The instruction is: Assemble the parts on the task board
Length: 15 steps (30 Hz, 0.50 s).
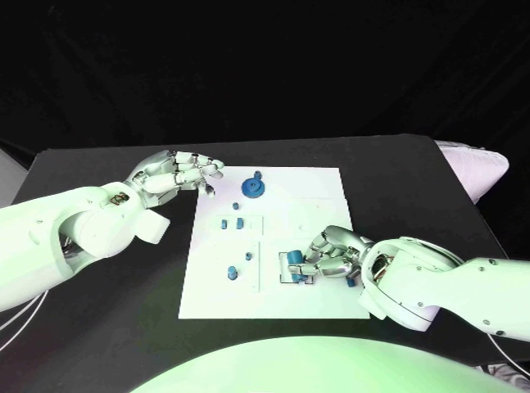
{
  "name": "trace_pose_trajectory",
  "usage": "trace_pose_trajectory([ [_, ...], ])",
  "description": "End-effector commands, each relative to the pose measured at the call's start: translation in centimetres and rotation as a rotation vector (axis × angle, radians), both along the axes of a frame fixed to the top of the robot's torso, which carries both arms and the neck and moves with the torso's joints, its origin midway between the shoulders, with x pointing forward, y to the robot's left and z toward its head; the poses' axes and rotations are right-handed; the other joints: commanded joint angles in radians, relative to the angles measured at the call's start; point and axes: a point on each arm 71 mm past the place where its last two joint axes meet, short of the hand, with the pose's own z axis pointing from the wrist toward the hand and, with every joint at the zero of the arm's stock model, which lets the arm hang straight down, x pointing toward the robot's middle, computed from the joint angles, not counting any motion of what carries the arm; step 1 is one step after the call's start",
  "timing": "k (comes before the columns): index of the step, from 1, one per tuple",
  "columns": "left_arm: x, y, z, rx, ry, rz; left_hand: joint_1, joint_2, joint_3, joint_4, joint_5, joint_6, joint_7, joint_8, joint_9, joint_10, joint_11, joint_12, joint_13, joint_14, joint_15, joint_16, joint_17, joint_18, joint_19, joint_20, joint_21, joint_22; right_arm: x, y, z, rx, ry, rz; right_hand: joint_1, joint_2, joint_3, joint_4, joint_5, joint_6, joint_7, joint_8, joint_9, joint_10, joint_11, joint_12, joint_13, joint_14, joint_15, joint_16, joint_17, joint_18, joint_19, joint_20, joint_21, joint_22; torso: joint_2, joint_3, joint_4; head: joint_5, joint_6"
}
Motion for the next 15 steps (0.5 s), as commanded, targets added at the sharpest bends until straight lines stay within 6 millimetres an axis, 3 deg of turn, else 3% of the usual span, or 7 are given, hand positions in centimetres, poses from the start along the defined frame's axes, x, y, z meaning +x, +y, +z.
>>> trace_pose_trajectory([
  [1, -0.11, -0.21, 0.00, -0.006, 0.000, -0.022, -0.008, 0.006, -0.004, 0.008, 0.000, -0.007, 0.000, 0.005, -0.001, -0.010, 0.001, 0.007, 0.001, 0.003, 0.007, -0.007, 0.000, 0.013, 0.007, 0.002, -0.007, -0.003, 0.11, -0.19, -0.20, -0.033, -0.015, -0.014, -0.007, 0.004, -0.003, 0.001, 0.002, 0.013, -0.012, 0.004, -0.002, 0.021, -0.005, 0.003, 0.123, 0.096, -0.010, 0.007, 0.224, -0.020, 0.070, -0.005, 0.003, 0.215, 0.000, 0.0001, -0.0005, 0.002, 0.000],
  [15, -0.10, -0.19, -0.04, -0.003, 0.003, -0.023, -0.008, 0.006, -0.004, 0.008, 0.000, -0.007, 0.000, 0.005, -0.001, -0.010, 0.001, 0.007, 0.001, 0.003, 0.007, -0.007, 0.000, 0.013, 0.007, 0.002, -0.007, -0.003, 0.00, 0.56, -0.20, -0.011, -0.012, 0.028, -0.055, -0.002, -0.034, 0.000, -0.028, 0.010, -0.014, 0.022, 0.000, 0.028, -0.007, 0.006, 0.134, 0.099, -0.012, 0.012, 0.241, -0.024, 0.075, -0.008, 0.018, 0.223, -0.001, -0.0010, 0.0006, 0.009, 0.000],
])
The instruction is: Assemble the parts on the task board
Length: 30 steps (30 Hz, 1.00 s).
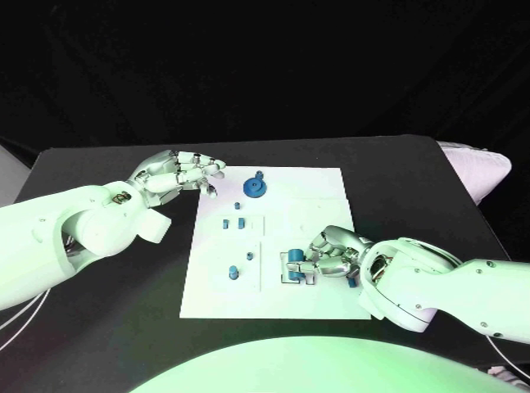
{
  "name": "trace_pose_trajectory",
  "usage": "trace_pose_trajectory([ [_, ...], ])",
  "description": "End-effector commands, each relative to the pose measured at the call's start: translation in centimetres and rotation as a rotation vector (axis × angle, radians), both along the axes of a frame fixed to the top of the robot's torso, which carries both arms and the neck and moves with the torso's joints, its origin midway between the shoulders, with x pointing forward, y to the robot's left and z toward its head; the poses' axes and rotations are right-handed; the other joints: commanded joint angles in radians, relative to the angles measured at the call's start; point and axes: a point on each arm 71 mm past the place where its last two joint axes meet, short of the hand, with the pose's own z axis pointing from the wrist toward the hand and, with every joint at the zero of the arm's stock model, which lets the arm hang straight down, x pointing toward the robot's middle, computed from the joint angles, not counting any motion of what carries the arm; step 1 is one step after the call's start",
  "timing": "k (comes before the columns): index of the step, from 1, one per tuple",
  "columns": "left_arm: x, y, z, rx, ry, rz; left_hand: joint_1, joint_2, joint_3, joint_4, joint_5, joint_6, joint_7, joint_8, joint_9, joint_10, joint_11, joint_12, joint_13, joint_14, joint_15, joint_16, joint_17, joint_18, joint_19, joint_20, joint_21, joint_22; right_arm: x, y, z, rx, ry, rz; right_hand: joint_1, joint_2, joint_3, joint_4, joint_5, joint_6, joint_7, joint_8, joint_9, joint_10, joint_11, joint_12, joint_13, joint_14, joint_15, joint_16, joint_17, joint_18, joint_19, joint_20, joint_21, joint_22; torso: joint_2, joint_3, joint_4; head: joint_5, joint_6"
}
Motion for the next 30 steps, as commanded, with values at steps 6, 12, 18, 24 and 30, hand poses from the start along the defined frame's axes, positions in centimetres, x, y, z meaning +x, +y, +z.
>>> trace_pose_trajectory([
  [6, -0.12, -0.20, -0.03, -0.005, 0.003, -0.024, -0.008, 0.006, -0.001, 0.006, 0.000, -0.008, 0.000, 0.005, -0.002, -0.010, 0.001, 0.004, 0.002, 0.003, 0.007, -0.007, 0.001, 0.013, 0.007, 0.002, -0.004, -0.001, -0.22, 0.31, -0.10, -0.004, 0.012, 0.037, -0.012, -0.011, -0.020, 0.000, -0.020, -0.008, 0.002, 0.005, 0.000, 0.029, -0.007, 0.006, 0.136, 0.101, -0.005, 0.006, 0.248, -0.014, 0.081, -0.008, 0.020, 0.231, 0.000, -0.0001, 0.0003, 0.004, 0.000],
  [12, -0.12, -0.20, -0.07, -0.003, 0.007, -0.026, -0.008, 0.007, -0.002, 0.007, 0.000, -0.008, 0.000, 0.006, -0.002, -0.011, 0.001, 0.004, 0.002, 0.003, 0.008, -0.007, 0.001, 0.013, 0.007, 0.002, -0.005, -0.002, -0.23, 0.22, -0.07, -0.002, 0.007, 0.032, 0.006, 0.004, -0.015, -0.002, -0.017, -0.011, 0.001, 0.010, 0.000, 0.031, -0.008, 0.007, 0.140, 0.101, -0.005, 0.006, 0.248, -0.014, 0.081, -0.009, 0.020, 0.231, 0.000, 0.0007, -0.0002, 0.007, 0.000],
  [18, -0.12, -0.20, -0.10, -0.001, 0.009, -0.027, -0.008, 0.007, -0.002, 0.007, 0.000, -0.008, 0.000, 0.006, -0.002, -0.011, 0.001, 0.004, 0.002, 0.003, 0.008, -0.007, 0.001, 0.013, 0.007, 0.002, -0.005, -0.002, -0.27, 0.16, -0.02, 0.002, 0.004, 0.028, 0.028, 0.012, -0.010, -0.004, -0.014, -0.014, 0.000, 0.013, -0.001, 0.031, -0.008, 0.006, 0.141, 0.101, -0.006, 0.007, 0.249, -0.014, 0.081, -0.009, 0.021, 0.232, 0.000, 0.0009, -0.0011, 0.008, 0.000],
  [24, -0.13, -0.24, -0.11, -0.001, 0.010, -0.028, -0.008, 0.007, -0.002, 0.007, 0.000, -0.008, 0.000, 0.006, -0.002, -0.011, 0.001, 0.004, 0.002, 0.003, 0.008, -0.007, 0.001, 0.013, 0.007, 0.002, -0.005, -0.002, -0.26, 0.16, -0.01, 0.005, 0.001, 0.027, 0.027, 0.004, -0.018, -0.001, -0.016, -0.016, 0.001, 0.016, -0.001, 0.030, -0.008, 0.004, 0.141, 0.101, -0.006, 0.006, 0.247, -0.014, 0.080, -0.009, 0.018, 0.231, 0.000, 0.0002, -0.0001, 0.007, 0.000],
  [30, -0.12, -0.22, -0.13, 0.000, 0.011, -0.028, -0.009, 0.008, -0.003, 0.009, 0.000, -0.008, 0.000, 0.006, -0.002, -0.012, 0.001, 0.005, 0.002, 0.003, 0.008, -0.007, 0.001, 0.013, 0.008, 0.002, -0.006, -0.002, -0.28, 0.20, -0.02, 0.005, 0.002, 0.032, 0.008, -0.009, -0.041, 0.001, -0.025, -0.019, 0.003, 0.021, -0.001, 0.029, -0.006, -0.001, 0.140, 0.100, -0.005, 0.005, 0.245, -0.013, 0.079, -0.009, 0.014, 0.230, 0.000, 0.0001, 0.0001, 0.009, 0.000],
])
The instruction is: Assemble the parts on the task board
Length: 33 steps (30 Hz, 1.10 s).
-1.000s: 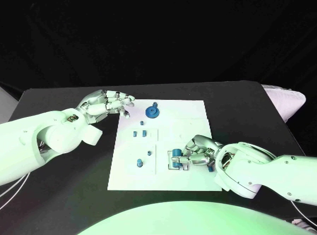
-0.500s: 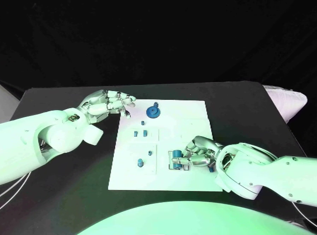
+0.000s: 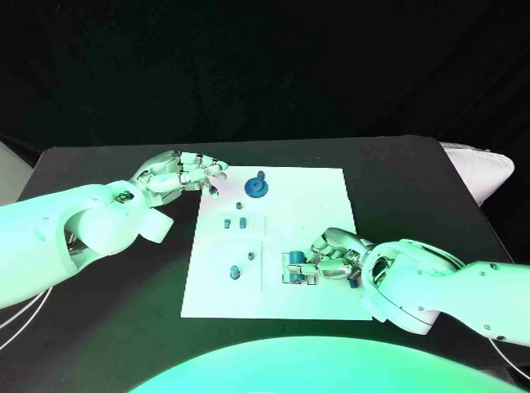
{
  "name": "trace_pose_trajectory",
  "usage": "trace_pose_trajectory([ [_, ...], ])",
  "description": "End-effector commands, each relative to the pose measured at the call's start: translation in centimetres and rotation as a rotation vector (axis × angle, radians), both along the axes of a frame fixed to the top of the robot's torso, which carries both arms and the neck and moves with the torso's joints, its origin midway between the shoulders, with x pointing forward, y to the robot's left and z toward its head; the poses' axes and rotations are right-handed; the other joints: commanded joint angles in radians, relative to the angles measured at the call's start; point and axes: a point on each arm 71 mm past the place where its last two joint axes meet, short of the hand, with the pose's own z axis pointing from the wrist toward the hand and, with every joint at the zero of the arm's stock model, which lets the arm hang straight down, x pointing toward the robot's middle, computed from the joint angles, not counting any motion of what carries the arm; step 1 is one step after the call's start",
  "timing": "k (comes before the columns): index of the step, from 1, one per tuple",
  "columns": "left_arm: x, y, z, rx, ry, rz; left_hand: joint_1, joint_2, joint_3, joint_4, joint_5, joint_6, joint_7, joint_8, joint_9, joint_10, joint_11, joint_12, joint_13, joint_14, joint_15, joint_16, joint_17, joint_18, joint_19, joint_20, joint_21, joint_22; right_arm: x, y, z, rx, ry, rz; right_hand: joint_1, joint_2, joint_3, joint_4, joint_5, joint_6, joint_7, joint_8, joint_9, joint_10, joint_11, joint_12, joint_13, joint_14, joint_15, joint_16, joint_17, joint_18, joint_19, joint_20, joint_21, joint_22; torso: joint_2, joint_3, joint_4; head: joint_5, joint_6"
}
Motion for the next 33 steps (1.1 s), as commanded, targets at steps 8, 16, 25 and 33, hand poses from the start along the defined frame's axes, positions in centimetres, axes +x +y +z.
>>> trace_pose_trajectory([
  [8, -0.11, -0.20, -0.02, -0.005, 0.002, -0.024, -0.005, 0.005, 0.000, 0.007, 0.000, -0.008, 0.000, 0.006, -0.001, -0.006, 0.000, 0.005, 0.001, 0.003, 0.008, -0.003, 0.001, 0.013, 0.008, 0.002, -0.006, -0.002, -0.09, 0.08, -0.07, -0.002, 0.000, 0.028, -0.046, -0.031, -0.048, 0.001, -0.042, -0.014, 0.004, 0.015, 0.000, 0.026, -0.004, -0.016, 0.138, 0.099, -0.003, 0.003, 0.240, -0.011, 0.073, -0.003, -0.010, 0.227, -0.001, -0.0008, 0.0006, 0.004, 0.000],
  [16, -0.14, -0.23, -0.04, -0.004, 0.003, -0.028, -0.006, 0.006, -0.001, 0.009, 0.000, -0.008, 0.000, 0.006, -0.001, -0.006, 0.000, 0.005, 0.002, 0.002, 0.008, -0.003, 0.001, 0.013, 0.009, 0.002, -0.007, -0.002, -0.08, 0.13, -0.04, 0.000, -0.005, 0.028, -0.080, -0.050, -0.062, 0.003, -0.035, -0.017, 0.004, 0.022, 0.000, 0.026, -0.004, -0.019, 0.139, 0.099, -0.002, 0.003, 0.241, -0.011, 0.073, -0.002, -0.009, 0.228, 0.000, -0.0003, 0.0005, 0.004, 0.000],
  [25, -0.14, -0.21, -0.05, -0.002, 0.004, -0.027, -0.006, 0.006, -0.001, 0.009, 0.000, -0.008, 0.000, 0.006, -0.001, -0.006, 0.000, 0.005, 0.002, 0.002, 0.008, -0.003, 0.001, 0.013, 0.009, 0.002, -0.007, -0.002, -0.06, 0.00, 0.03, 0.006, -0.012, 0.025, -0.074, -0.039, -0.050, 0.000, -0.047, -0.021, 0.004, 0.028, -0.001, 0.026, -0.004, -0.021, 0.141, 0.099, -0.002, 0.003, 0.240, -0.011, 0.072, -0.002, -0.012, 0.227, 0.000, -0.0001, -0.0001, 0.004, 0.000],
  [33, -0.10, -0.13, -0.06, -0.001, 0.004, -0.024, -0.006, 0.006, -0.001, 0.009, 0.000, -0.008, 0.000, 0.006, -0.001, -0.006, 0.000, 0.005, 0.002, 0.002, 0.008, -0.003, 0.001, 0.013, 0.009, 0.002, -0.007, -0.002, -0.11, -0.58, 0.78, 0.110, -0.061, 0.025, 0.095, -0.025, -0.015, -0.008, -0.029, -0.051, 0.010, 0.026, -0.012, 0.021, 0.001, -0.037, 0.140, 0.098, 0.001, 0.001, 0.236, -0.008, 0.068, -0.001, -0.026, 0.223, -0.001, -0.0003, 0.0000, 0.003, 0.000],
])
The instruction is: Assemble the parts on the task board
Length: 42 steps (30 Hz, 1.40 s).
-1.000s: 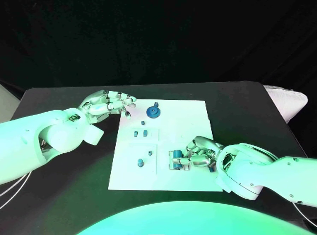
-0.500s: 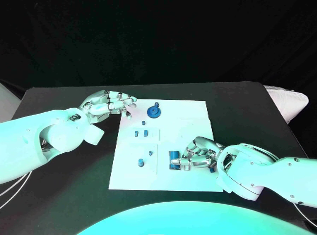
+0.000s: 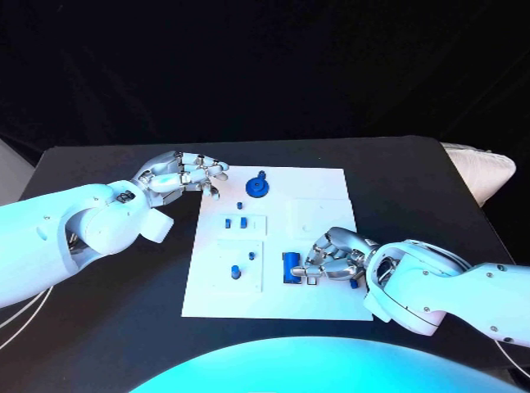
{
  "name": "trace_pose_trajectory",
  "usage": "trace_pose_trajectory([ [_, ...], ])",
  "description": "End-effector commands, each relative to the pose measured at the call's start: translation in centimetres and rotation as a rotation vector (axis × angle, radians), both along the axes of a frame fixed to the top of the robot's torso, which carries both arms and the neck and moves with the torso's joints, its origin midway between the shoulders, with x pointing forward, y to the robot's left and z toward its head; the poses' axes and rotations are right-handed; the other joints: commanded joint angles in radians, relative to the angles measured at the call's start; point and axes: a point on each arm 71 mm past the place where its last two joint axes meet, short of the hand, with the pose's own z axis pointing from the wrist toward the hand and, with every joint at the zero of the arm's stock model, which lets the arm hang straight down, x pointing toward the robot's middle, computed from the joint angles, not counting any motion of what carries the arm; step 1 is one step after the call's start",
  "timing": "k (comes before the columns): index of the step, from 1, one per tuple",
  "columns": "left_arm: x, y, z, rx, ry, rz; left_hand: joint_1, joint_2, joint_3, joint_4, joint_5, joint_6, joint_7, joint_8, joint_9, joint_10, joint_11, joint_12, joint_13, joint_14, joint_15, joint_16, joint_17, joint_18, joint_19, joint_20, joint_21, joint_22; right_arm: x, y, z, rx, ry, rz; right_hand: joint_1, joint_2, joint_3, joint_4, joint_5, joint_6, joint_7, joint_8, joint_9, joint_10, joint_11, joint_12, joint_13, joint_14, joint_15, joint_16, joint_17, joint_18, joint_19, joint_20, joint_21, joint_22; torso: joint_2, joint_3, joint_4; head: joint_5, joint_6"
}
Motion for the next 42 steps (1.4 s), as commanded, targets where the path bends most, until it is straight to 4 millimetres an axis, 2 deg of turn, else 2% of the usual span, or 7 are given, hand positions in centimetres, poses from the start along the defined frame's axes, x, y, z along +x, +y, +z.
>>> trace_pose_trajectory([
  [1, -0.1, -0.1, 0.0, -0.006, -0.003, -0.019, -0.006, 0.006, 0.001, 0.008, 0.000, -0.008, 0.000, 0.006, -0.001, -0.005, 0.001, 0.005, 0.001, 0.000, 0.006, -0.003, 0.001, 0.013, 0.005, -0.001, -0.003, -0.001, 0.0, -0.1, 0.7, 0.100, -0.052, 0.016, 0.039, 0.002, 0.011, -0.002, 0.005, -0.019, 0.005, -0.003, -0.005, 0.021, 0.002, -0.004, 0.141, 0.098, 0.002, 0.001, 0.237, -0.008, 0.068, 0.000, -0.006, 0.224, -0.001, -0.0003, -0.0003, -0.003, 0.000],
  [4, 0.0, 0.0, 0.0, -0.006, -0.005, -0.014, -0.006, 0.006, 0.001, 0.008, 0.000, -0.008, 0.000, 0.006, -0.001, -0.005, 0.001, 0.005, 0.001, 0.000, 0.006, -0.003, 0.001, 0.013, 0.005, -0.001, -0.003, -0.001, 0.2, -0.9, 1.3, 0.131, -0.072, 0.004, 0.079, 0.000, 0.025, -0.002, -0.013, -0.036, 0.013, -0.014, -0.011, 0.020, 0.008, -0.006, 0.142, 0.098, 0.007, 0.002, 0.238, -0.008, 0.068, 0.004, -0.006, 0.224, -0.002, 0.0003, -0.0037, -0.001, 0.000],
  [13, 0.0, 0.2, 0.0, -0.008, -0.011, -0.005, -0.006, 0.006, 0.001, 0.008, 0.000, -0.008, 0.000, 0.006, -0.001, -0.005, 0.001, 0.005, 0.001, 0.000, 0.006, -0.003, 0.001, 0.013, 0.005, -0.001, -0.003, -0.001, 1.7, -6.0, 3.2, 0.085, -0.114, -0.074, 0.116, -0.020, 0.034, -0.003, -0.019, -0.059, 0.026, -0.034, -0.021, 0.017, 0.020, -0.007, 0.144, 0.098, 0.016, 0.001, 0.238, -0.008, 0.067, 0.012, -0.010, 0.224, -0.002, -0.0009, -0.0027, -0.020, 0.000],
  [17, 0.0, 0.3, 0.0, -0.007, -0.011, -0.003, -0.006, 0.006, 0.001, 0.008, 0.000, -0.008, 0.000, 0.006, -0.001, -0.005, 0.001, 0.005, 0.001, 0.000, 0.006, -0.003, 0.001, 0.013, 0.005, -0.001, -0.003, -0.001, 1.5, -7.7, 3.6, 0.028, -0.127, -0.071, 0.112, -0.035, 0.026, 0.001, -0.018, -0.070, 0.031, -0.040, -0.024, -0.002, 0.025, -0.042, 0.124, 0.096, 0.021, -0.003, 0.228, -0.003, 0.059, 0.016, -0.030, 0.216, 0.002, 0.0015, -0.0043, -0.025, 0.000],
  [25, 0.0, 0.1, -0.1, -0.008, -0.009, -0.005, -0.004, 0.008, -0.002, 0.011, -0.001, -0.008, 0.000, 0.008, -0.001, -0.006, 0.001, 0.007, 0.002, 0.000, 0.006, -0.004, 0.001, 0.013, 0.006, -0.001, -0.006, -0.003, 0.7, -10.0, 3.7, -0.088, -0.154, -0.072, 0.117, -0.042, 0.025, 0.002, -0.018, -0.060, 0.030, -0.034, -0.022, 0.000, 0.025, -0.035, 0.129, 0.095, 0.022, -0.004, 0.224, -0.004, 0.060, 0.018, -0.030, 0.216, -0.003, 0.0011, -0.0027, -0.045, 0.000],
  [30, 0.0, 0.1, -0.2, -0.009, -0.008, -0.006, -0.004, 0.008, -0.002, 0.011, -0.001, -0.008, 0.000, 0.008, -0.001, -0.006, 0.001, 0.007, 0.002, 0.000, 0.006, -0.004, 0.001, 0.013, 0.006, -0.001, -0.006, -0.003, 0.0, -10.6, 3.1, -0.156, -0.165, -0.065, 0.121, -0.045, 0.025, 0.002, -0.020, -0.050, 0.027, -0.029, -0.020, 0.002, 0.022, -0.031, 0.131, 0.095, 0.021, -0.003, 0.226, -0.005, 0.062, 0.018, -0.024, 0.219, -0.001, 0.0013, -0.0050, -0.044, 0.000],
  [42, -0.1, 0.0, -0.3, -0.009, -0.006, -0.008, -0.004, 0.008, -0.002, 0.011, -0.001, -0.008, 0.000, 0.008, -0.001, -0.006, 0.001, 0.007, 0.002, 0.000, 0.006, -0.004, 0.001, 0.013, 0.006, -0.001, -0.006, -0.003, -1.1, -10.1, 1.2, -0.253, -0.167, -0.045, 0.118, -0.050, 0.023, 0.005, -0.022, -0.040, 0.024, -0.024, -0.018, 0.004, 0.020, -0.029, 0.133, 0.096, 0.019, -0.003, 0.229, -0.006, 0.065, 0.017, -0.016, 0.222, 0.000, -0.0002, -0.0008, -0.050, 0.000],
])
